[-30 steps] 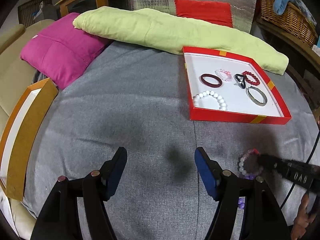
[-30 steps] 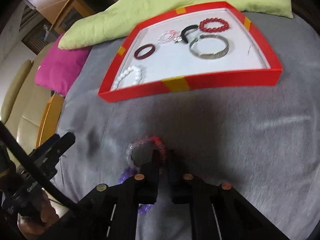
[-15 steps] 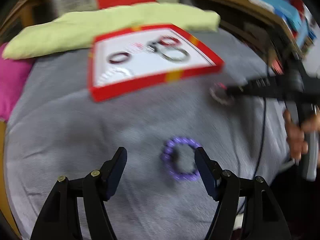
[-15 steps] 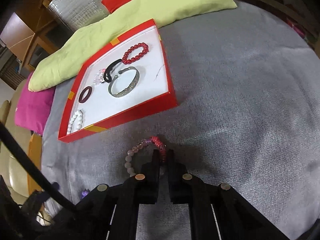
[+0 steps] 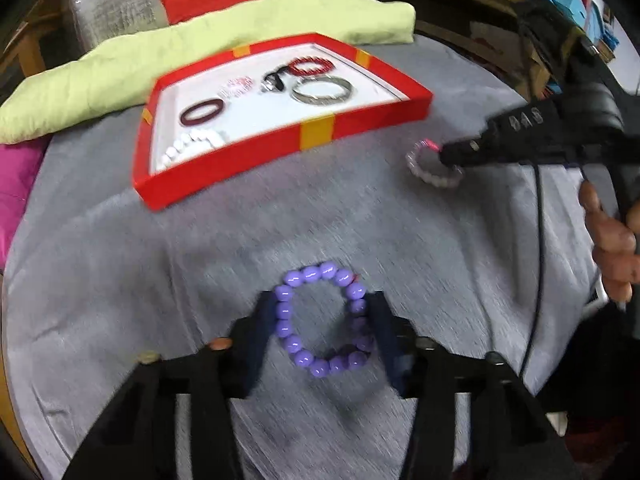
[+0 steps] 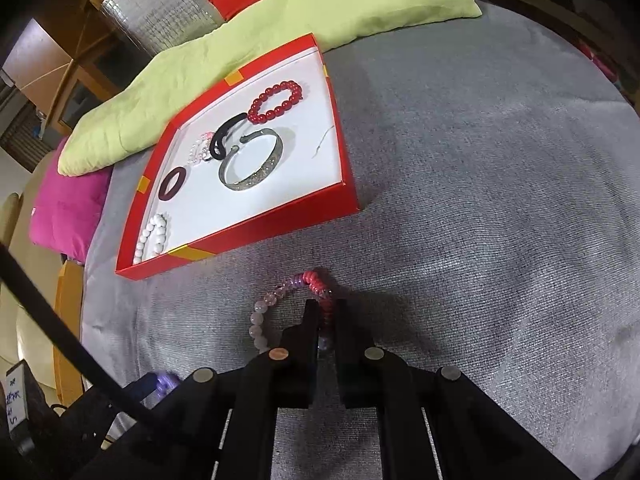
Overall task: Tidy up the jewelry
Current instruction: 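Move the left tool to the purple bead bracelet while the right tool grasps a pink-white bracelet, then close the left tool on the purple bead bracelet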
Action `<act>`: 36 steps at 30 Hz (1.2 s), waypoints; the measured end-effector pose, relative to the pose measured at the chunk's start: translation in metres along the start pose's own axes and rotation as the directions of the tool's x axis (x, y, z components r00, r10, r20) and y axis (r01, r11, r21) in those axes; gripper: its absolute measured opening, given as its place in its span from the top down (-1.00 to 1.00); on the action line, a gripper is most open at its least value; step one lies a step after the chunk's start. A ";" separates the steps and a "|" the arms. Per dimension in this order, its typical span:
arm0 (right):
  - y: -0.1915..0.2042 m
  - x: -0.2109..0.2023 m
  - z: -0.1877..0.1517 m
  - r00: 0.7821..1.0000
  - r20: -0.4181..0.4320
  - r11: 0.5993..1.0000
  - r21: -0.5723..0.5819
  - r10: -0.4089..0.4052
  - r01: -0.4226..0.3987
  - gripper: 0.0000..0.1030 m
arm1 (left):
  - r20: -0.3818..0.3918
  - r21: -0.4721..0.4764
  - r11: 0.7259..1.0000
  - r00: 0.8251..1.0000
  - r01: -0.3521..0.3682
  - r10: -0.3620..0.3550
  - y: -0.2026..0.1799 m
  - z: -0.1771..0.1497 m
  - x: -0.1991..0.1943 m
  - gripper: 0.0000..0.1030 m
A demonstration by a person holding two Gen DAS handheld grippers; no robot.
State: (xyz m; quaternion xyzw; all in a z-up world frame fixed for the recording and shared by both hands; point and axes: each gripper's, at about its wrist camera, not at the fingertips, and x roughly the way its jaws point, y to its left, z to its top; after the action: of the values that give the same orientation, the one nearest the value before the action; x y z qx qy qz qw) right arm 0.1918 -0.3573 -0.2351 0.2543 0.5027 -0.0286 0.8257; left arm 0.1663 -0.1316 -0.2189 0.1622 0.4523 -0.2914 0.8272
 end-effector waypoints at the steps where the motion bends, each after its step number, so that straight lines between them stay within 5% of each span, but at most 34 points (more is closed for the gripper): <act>1: 0.000 0.000 0.000 1.000 0.002 1.000 0.004 0.005 -0.005 0.84 | 0.010 -0.016 1.000 1.000 -0.004 0.004 0.004 0.004 0.001 0.34; 3: -0.001 -0.001 0.000 1.000 0.005 1.000 0.007 0.015 -0.015 0.83 | 0.020 -0.047 0.999 1.000 -0.013 0.014 0.013 0.011 0.005 0.60; 11: 0.006 0.001 0.001 0.999 0.015 0.999 -0.014 0.031 -0.031 0.81 | 0.054 -0.185 0.983 0.998 -0.008 0.018 0.043 0.032 0.020 0.61; 17: 0.006 0.001 -0.001 0.999 -0.007 0.998 -0.036 0.044 -0.044 0.80 | 0.046 -0.184 0.982 0.998 -0.033 0.043 0.039 0.031 0.019 0.60; 21: 0.012 0.001 -0.005 0.999 -0.012 0.995 -0.090 0.038 -0.039 0.65 | 0.043 -0.178 0.984 0.998 -0.032 0.040 0.035 0.032 0.021 0.21; 25: 0.020 0.002 -0.010 1.000 0.006 0.985 -0.172 0.013 -0.012 0.63 | 0.053 -0.164 0.985 0.997 -0.049 0.059 0.031 0.033 0.023 0.18; 27: 0.025 0.001 -0.012 1.000 0.027 0.977 -0.215 -0.011 0.017 0.85 | 0.061 -0.165 0.985 0.997 -0.042 0.053 0.033 0.034 0.023 0.32; 29: 0.026 0.000 -0.013 0.999 0.034 0.976 -0.219 -0.006 0.013 0.85 | 0.067 -0.169 0.985 0.996 -0.044 0.057 0.035 0.033 0.023 0.57; 36: 0.028 -0.012 -0.011 0.997 0.071 0.979 -0.203 0.044 -0.029 0.85 | 0.079 -0.183 0.980 0.993 -0.074 0.089 0.039 0.034 0.018 0.61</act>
State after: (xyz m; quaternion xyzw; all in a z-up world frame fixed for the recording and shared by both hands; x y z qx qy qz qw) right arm 0.1847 -0.3309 -0.2179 0.1771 0.4670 0.0279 0.8659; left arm 0.2208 -0.1251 -0.2157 0.0925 0.4335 -0.2219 0.8685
